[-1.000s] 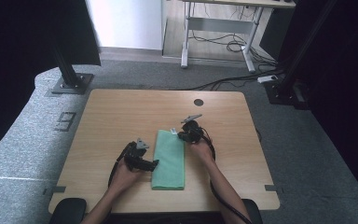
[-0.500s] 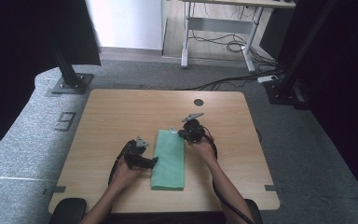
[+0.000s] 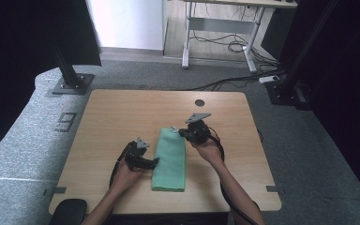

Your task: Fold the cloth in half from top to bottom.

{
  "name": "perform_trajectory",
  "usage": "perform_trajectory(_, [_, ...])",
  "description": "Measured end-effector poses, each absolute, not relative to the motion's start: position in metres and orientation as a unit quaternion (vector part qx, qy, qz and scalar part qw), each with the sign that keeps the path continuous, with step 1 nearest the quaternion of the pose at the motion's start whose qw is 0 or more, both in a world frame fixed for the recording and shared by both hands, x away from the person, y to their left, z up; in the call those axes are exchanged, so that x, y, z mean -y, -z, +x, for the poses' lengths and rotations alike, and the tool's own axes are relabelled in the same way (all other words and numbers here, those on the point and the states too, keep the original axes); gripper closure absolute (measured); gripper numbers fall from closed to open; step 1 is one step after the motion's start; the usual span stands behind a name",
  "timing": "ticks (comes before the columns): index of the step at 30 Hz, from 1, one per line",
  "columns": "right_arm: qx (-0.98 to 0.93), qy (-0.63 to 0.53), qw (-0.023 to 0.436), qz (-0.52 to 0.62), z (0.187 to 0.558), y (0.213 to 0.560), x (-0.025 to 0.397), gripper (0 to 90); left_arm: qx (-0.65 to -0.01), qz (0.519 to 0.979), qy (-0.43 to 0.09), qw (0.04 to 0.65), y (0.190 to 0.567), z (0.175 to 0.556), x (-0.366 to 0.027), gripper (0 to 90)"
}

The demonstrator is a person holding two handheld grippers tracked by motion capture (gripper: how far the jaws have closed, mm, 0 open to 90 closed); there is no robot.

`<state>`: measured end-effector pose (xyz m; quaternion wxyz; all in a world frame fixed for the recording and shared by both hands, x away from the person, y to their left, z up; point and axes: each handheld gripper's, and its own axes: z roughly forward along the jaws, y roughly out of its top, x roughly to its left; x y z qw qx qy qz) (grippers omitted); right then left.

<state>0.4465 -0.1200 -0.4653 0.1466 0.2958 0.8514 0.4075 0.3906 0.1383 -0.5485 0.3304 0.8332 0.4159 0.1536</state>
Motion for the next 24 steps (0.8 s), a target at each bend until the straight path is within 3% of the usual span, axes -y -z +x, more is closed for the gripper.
perform_trajectory(12, [-0.85, -0.442, 0.133, 0.253, 0.4, 0.445, 0.13, 85.2, -0.418, 0.832, -0.155, 0.331, 0.549, 0.39, -0.138, 7.3])
perform_trajectory(24, [-0.862, -0.443, 0.106, 0.223, 0.357, 0.461, 0.132, 85.1, -0.418, 0.832, -0.155, 0.33, 0.549, 0.39, -0.138, 7.2])
